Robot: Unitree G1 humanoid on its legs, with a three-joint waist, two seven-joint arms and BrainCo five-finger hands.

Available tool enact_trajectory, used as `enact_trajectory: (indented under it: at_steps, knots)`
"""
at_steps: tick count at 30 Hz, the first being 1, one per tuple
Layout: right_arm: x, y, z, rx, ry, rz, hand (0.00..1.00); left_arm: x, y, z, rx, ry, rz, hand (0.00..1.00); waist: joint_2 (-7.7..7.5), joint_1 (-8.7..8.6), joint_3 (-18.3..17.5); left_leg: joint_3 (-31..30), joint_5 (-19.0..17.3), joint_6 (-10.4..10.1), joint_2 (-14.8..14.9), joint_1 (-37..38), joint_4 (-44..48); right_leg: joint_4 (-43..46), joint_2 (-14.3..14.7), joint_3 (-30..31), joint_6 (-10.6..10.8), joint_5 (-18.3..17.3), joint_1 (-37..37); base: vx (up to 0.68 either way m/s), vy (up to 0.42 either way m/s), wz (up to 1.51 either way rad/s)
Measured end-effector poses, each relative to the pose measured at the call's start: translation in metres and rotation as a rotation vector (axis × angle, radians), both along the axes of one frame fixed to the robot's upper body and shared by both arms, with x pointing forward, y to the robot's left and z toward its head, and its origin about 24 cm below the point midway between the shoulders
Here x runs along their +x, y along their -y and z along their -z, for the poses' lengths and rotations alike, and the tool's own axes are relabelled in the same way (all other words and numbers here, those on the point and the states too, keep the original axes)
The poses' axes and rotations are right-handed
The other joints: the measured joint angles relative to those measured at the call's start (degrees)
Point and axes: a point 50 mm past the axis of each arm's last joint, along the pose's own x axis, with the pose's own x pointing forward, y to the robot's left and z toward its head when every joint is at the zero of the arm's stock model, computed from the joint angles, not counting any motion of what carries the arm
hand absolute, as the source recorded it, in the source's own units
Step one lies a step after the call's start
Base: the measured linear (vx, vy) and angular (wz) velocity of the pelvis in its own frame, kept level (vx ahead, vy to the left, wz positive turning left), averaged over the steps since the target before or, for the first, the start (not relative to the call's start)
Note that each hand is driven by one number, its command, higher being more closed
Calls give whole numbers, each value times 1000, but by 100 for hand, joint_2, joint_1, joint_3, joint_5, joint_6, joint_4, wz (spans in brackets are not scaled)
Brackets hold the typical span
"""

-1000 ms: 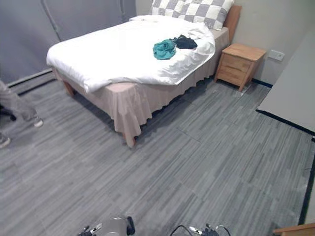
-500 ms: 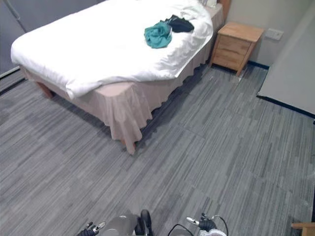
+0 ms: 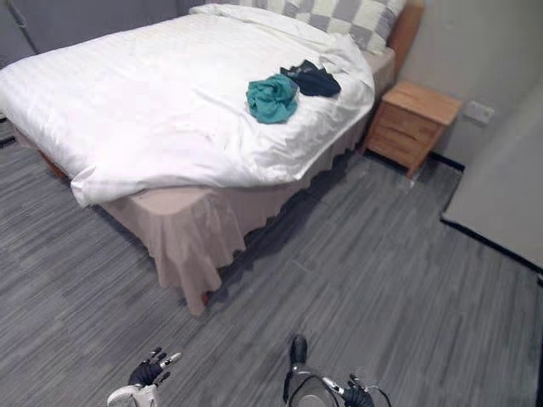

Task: Tidy the bed and pick cloth on bed and put in laundry

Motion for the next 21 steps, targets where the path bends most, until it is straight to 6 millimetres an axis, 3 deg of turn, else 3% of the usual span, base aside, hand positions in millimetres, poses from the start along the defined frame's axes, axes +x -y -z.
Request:
enact_trajectory:
  at_steps: [1,2,5,6,7,8,10,11,12,13,15,17,18,19,21]
  knots:
    - [6,0,0,-2,-3,-37,0,1,-1,-1,9,12,9,0,-7,56,0,272,-118,-134,-193,-30,-300,-318,-64,-2,1,-1,426,480,-210,-12]
    - [18,-1,-3,-7,33,-65,0,0,-1,-1,13,30,11,0,10,81,-9,628,-159,-144,-480,-180,-969,-669,-126,-20,29,-48,748,547,-233,-17]
    - [31,-4,-8,-11,81,-75,0,1,3,-3,1,55,31,0,95,81,-19,1325,-63,53,-820,-404,-2372,-992,-142,-232,91,-176,1072,320,-65,25]
    - [28,-3,-7,-18,75,-67,0,2,5,-3,-9,61,50,0,124,78,-23,1986,247,301,-902,-410,-3163,-1027,-117,-460,148,-311,1243,345,20,97]
    - [23,-2,-5,-27,59,-47,0,1,7,-2,-15,57,69,0,183,67,-58,2703,626,702,-881,-411,-3626,-972,-17,-757,254,-544,1421,346,36,108]
    - [21,-1,-5,-34,53,-39,0,0,7,-2,-18,54,70,0,202,68,-73,2847,590,1007,-897,-386,-3757,-917,19,-868,304,-647,1486,350,65,123]
    - [26,-1,-6,-53,63,-23,0,0,-2,-3,-3,47,62,0,-204,91,-277,2581,393,1180,-1498,-377,-4119,-431,-408,-1195,627,-1103,1475,455,112,106]
    - [28,2,-7,-64,66,-14,0,0,-2,-3,-5,42,51,0,-174,98,-322,2506,345,1152,-1601,-321,-4230,-166,-469,-1178,701,-1154,1411,509,136,96]
    - [35,11,-12,-90,86,6,0,-4,1,0,-31,5,39,0,-114,64,-320,2145,334,1197,-1719,-170,-4400,1163,-677,-935,720,-1145,945,365,102,84]
    - [35,13,-13,-90,88,18,0,-4,-1,1,-30,-7,48,0,-119,36,-311,1962,306,1188,-1733,-97,-4417,1736,-713,-736,670,-1033,770,447,92,137]
    - [27,8,-8,-74,68,33,0,-5,-9,1,-8,-32,77,0,-151,-49,-284,1339,276,1098,-1739,163,-4441,2242,-502,-247,688,-1381,606,441,-37,169]
    - [9,5,-3,-53,38,108,0,-3,-16,0,14,-35,94,0,-193,-71,-291,437,287,1062,-1696,449,-4534,1749,-62,332,556,-1598,331,433,-149,211]
    - [3,6,-1,-49,30,139,0,-2,-17,-1,16,-31,92,0,-195,-71,-291,276,293,1050,-1672,488,-4525,1581,16,493,544,-1591,254,383,-179,188]
    - [1,6,-1,-48,29,192,0,-2,-18,-1,17,-32,86,0,-236,-51,-289,38,294,882,-1675,635,-4524,1036,43,646,462,-1363,92,451,-202,146]
    - [1,0,1,-34,24,221,0,-9,-27,-1,36,-48,74,0,-486,-8,-315,49,186,709,-1843,823,-4524,89,-192,694,457,-238,26,372,-183,99]
